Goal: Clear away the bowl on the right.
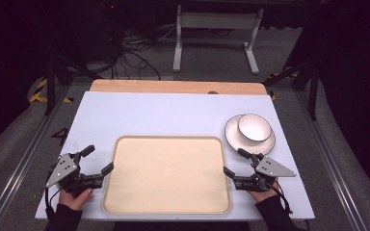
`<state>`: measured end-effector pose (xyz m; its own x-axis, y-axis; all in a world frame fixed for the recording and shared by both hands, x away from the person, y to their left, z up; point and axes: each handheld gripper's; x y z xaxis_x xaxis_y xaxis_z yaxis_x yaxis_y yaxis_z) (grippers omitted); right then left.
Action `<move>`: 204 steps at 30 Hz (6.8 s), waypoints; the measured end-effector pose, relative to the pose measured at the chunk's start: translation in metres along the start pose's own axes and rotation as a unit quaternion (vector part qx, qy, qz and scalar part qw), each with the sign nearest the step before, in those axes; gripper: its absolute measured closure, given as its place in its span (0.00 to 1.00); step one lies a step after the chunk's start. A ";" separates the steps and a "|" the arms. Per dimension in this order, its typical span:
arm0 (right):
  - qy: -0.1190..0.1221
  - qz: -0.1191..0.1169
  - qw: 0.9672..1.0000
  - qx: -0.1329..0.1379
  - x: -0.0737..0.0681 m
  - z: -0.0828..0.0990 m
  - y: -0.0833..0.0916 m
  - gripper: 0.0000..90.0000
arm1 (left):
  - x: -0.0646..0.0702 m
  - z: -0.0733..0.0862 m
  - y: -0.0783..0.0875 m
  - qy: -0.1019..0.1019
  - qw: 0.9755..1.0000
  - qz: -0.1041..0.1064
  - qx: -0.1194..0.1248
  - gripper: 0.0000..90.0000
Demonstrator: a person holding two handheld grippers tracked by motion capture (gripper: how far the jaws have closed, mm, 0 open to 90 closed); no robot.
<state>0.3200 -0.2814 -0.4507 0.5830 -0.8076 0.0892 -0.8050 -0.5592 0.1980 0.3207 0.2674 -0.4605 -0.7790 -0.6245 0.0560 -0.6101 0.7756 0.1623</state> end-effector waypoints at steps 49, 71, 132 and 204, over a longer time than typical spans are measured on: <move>0.050 -0.037 0.998 -0.017 -0.033 -0.085 0.001 0.14 | 0.003 -0.001 -0.003 -0.013 1.000 -0.006 -0.015 0.07; 0.043 0.035 0.987 -0.151 0.002 -0.123 -0.022 0.19 | 0.003 -0.001 -0.004 -0.016 1.000 -0.005 -0.016 0.07; -0.075 0.205 0.900 -0.378 0.144 -0.126 -0.058 0.35 | 0.003 -0.001 -0.004 -0.018 1.000 -0.008 -0.018 0.07; -0.140 0.195 0.847 -0.474 0.161 -0.121 -0.074 0.92 | 0.005 0.000 -0.004 -0.016 1.000 -0.010 -0.018 0.07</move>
<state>0.4865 -0.3474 -0.3328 0.1384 -0.9831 0.1198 -0.4028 0.0546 0.9137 0.3198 0.2613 -0.4605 -0.7716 -0.6357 0.0214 -0.6200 0.7593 0.1977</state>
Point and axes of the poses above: each handheld gripper's, and its own axes: y roughly backward along the jaws, z roughly out of its underside, x roughly to its right, and after that the axes turned 10 degrees about z, right-handed
